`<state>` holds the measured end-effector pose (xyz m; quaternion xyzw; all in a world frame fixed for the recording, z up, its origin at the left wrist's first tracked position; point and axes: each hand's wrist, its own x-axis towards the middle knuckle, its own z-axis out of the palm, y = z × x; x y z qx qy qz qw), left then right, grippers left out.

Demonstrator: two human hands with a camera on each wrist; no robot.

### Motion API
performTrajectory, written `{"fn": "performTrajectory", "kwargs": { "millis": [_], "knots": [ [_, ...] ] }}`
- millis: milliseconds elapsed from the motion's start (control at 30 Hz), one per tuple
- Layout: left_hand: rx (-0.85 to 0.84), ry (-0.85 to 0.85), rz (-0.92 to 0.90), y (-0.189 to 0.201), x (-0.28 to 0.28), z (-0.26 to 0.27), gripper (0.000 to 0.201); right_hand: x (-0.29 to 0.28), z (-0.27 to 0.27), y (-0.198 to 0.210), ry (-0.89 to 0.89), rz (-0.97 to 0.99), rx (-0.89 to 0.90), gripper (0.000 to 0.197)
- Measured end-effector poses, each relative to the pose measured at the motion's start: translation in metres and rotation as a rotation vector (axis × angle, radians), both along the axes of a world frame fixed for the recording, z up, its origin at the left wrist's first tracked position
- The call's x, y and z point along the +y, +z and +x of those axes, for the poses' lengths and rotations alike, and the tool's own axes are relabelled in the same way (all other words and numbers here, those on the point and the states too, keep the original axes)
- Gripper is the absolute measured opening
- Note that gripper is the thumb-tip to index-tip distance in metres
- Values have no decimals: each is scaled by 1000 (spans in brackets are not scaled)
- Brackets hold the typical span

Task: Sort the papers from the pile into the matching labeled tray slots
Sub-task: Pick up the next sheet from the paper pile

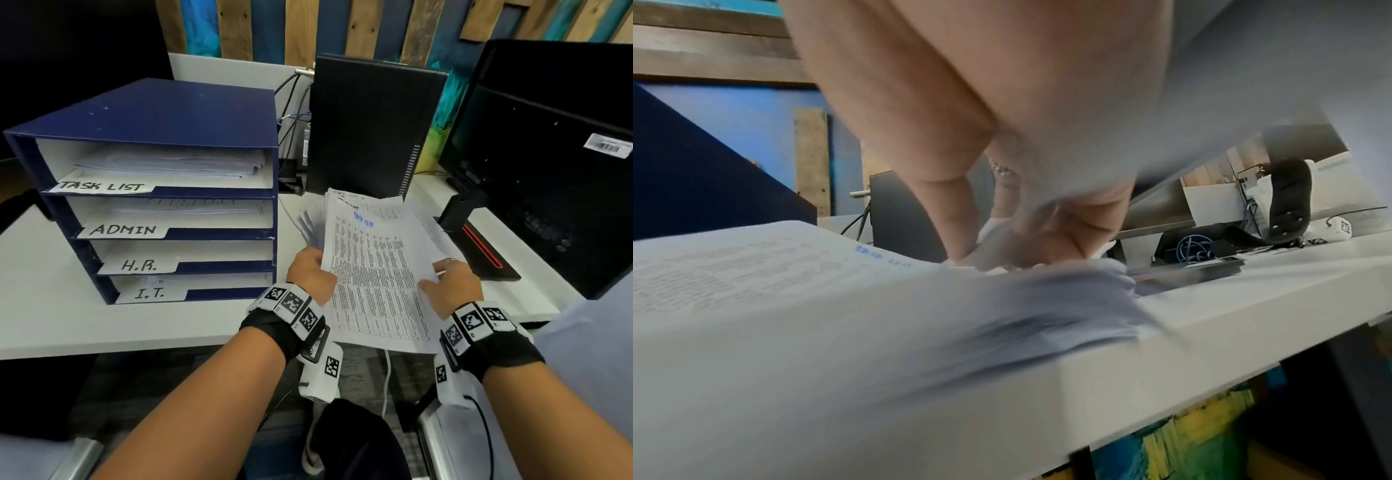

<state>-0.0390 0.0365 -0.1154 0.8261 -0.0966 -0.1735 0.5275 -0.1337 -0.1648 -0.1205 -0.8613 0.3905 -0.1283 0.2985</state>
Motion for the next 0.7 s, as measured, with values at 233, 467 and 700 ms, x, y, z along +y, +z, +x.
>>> {"fn": "performTrajectory", "kwargs": {
  "millis": [233,467,700],
  "knots": [
    [55,54,-240,-7,10,-10,32,-6,-7,10,-14,33,-168,34],
    [40,-45,-420,3,26,-25,39,2,-19,27,58,265,-533,36],
    [-144,112,-439,4,52,-46,22,49,-51,36,161,338,-682,8]
  ]
}}
